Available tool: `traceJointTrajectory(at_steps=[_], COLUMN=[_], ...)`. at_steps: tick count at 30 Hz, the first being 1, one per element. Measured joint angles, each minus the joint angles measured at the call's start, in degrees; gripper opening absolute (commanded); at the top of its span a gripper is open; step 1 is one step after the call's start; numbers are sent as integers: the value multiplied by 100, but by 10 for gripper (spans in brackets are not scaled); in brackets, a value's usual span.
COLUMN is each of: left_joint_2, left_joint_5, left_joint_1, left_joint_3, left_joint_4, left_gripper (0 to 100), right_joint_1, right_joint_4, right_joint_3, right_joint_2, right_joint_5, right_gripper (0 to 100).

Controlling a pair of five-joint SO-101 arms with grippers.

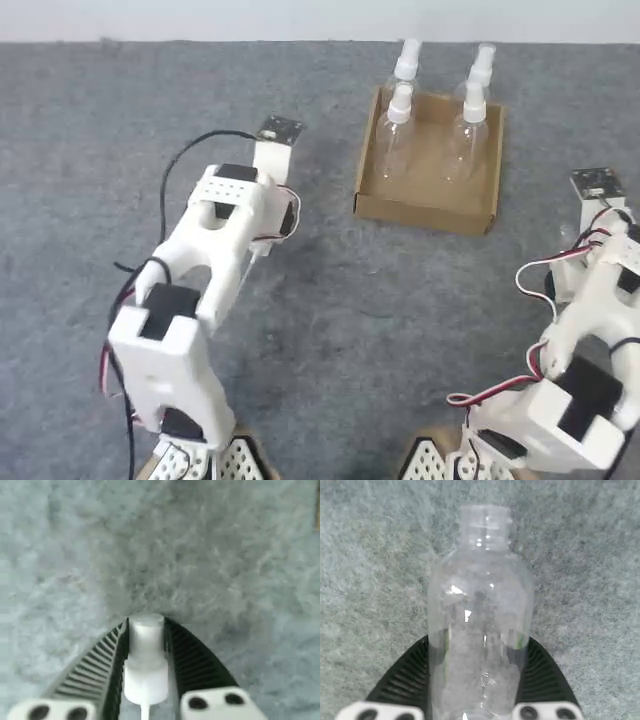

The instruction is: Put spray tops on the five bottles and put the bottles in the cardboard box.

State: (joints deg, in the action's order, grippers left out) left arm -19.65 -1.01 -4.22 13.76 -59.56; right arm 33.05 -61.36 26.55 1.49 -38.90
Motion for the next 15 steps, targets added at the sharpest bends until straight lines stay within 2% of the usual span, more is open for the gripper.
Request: traceJointTrajectory(at_steps=[6, 15], left_joint_2=[1477, 3552], left_joint_5=[246, 554], left_joint_1=[18, -325], left_joint_3=[782, 2251], left_joint_4=[-176, -185], left_gripper=[12, 13], right_joint_1=[0, -422], right_joint_4=[0, 0], right_joint_3=[0, 0], right_joint_2=[0, 0], right_joint_5=[0, -9], right_gripper=[192, 199])
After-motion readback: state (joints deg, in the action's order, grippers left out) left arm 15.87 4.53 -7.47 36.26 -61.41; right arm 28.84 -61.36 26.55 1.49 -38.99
